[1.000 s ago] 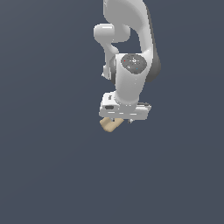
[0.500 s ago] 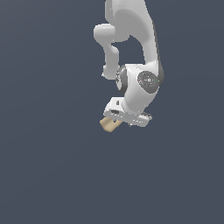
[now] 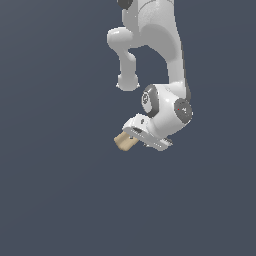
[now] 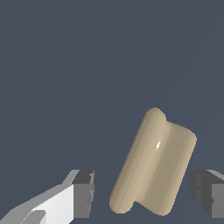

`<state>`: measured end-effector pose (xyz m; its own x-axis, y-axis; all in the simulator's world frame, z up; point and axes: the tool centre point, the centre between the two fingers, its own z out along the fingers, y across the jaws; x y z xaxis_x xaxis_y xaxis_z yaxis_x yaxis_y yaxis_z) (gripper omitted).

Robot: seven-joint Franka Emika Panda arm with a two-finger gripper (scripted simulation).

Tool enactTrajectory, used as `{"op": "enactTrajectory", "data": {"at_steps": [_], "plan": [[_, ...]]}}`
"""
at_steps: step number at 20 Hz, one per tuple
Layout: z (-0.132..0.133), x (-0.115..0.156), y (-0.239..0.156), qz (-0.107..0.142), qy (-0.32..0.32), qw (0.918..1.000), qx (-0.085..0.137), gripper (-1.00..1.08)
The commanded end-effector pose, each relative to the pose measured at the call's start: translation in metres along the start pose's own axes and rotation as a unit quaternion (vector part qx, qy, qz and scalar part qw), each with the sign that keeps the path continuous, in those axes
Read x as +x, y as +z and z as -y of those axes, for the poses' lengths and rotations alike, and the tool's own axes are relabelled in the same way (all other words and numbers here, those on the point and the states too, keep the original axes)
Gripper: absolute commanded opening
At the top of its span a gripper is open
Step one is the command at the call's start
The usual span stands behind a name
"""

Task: Pick up the object and move it to a goal position.

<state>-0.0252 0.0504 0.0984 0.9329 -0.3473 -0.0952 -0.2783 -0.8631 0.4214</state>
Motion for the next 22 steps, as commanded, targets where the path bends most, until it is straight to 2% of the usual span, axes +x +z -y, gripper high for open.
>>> {"op": "enactTrajectory", "data": {"at_steps": [1,6,12,17,22], "plan": [[0.001,-0.002,0.007,-0.001,0.020,0.9994,-0.027,0.68],[0.002,-0.005,0.018,-0.010,0.060,0.9948,-0.082,0.68],[0.002,-0.007,0.027,-0.030,0.104,0.9846,-0.138,0.68],[0.001,-0.008,0.031,-0.046,0.129,0.9762,-0.168,0.68],[0.001,-0.008,0.032,-0.056,0.143,0.9707,-0.185,0.68]]}}
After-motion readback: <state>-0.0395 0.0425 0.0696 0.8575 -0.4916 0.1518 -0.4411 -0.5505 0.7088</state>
